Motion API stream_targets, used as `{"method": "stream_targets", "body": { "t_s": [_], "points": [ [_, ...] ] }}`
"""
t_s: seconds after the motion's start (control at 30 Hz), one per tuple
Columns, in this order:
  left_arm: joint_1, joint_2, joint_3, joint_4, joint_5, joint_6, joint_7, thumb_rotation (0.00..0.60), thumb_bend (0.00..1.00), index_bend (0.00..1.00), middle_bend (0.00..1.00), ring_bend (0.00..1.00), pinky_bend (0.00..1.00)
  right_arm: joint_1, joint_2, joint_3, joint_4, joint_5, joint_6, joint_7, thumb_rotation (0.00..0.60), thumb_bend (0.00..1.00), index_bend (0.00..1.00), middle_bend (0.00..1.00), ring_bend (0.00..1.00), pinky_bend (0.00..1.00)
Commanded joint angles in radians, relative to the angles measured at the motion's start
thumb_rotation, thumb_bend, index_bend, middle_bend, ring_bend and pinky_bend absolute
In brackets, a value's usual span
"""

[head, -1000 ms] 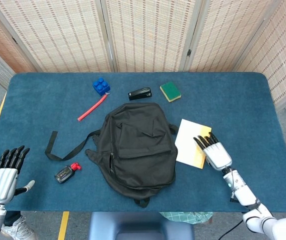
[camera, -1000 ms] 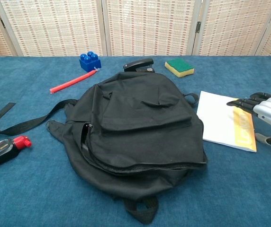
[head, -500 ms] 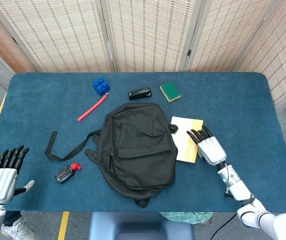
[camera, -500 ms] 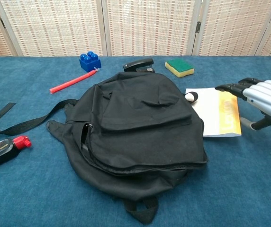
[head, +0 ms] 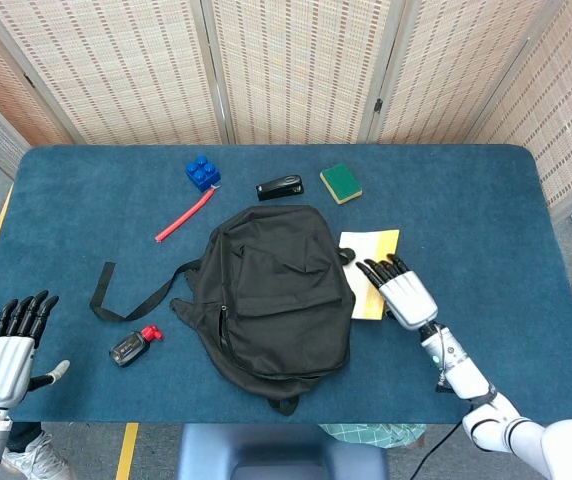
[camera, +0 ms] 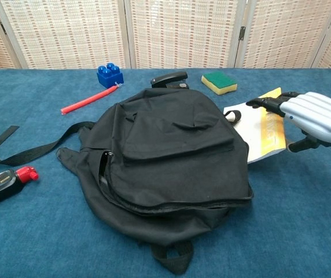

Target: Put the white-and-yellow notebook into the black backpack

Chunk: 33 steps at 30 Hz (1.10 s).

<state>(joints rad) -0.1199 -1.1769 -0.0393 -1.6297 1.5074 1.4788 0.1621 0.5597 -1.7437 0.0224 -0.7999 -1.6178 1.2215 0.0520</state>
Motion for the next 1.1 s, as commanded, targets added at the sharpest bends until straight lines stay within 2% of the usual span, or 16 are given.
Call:
{"method": "stream_targets", "body": {
  "t_s": [0.03,0.33,0.43,0.67,1.1],
  "points": [
    [0.0,0.0,0.0,0.001,-0.001,-0.002,-0.001,0.6,0.22,0.06,0.07,0.08,0.0,0.009,0.0,-0.004,-0.011,-0.005,-0.009,-0.016,0.6,0.57,0.12,0.19,0.23,0.15],
    [-0.001,-0.004,0.001,0.004,-0.001,-0.005,-0.003,0.6,0.21,0.06,0.07,0.08,0.0,0.002,0.024,-0.003,-0.06,-0.003,0.01,-0.064,0.6,0.57,0.14,0.18,0.21,0.15],
    [-0.005,-0.007,0.001,0.003,-0.001,-0.01,0.0,0.6,0.21,0.06,0.07,0.08,0.0,-0.007,0.025,-0.002,-0.061,0.003,0.018,-0.062,0.6,0.57,0.2,0.17,0.21,0.14],
    [-0.01,-0.007,-0.001,-0.001,-0.003,-0.017,0.006,0.6,0.22,0.05,0.07,0.08,0.0,-0.015,0.007,-0.003,-0.027,0.007,0.026,-0.044,0.6,0.47,0.38,0.2,0.21,0.14],
    [-0.016,-0.007,-0.002,-0.008,-0.009,-0.025,0.016,0.6,0.21,0.05,0.07,0.08,0.0,-0.005,-0.035,0.008,0.036,0.008,0.039,-0.013,0.6,0.37,0.51,0.29,0.25,0.15]
  ]
}}
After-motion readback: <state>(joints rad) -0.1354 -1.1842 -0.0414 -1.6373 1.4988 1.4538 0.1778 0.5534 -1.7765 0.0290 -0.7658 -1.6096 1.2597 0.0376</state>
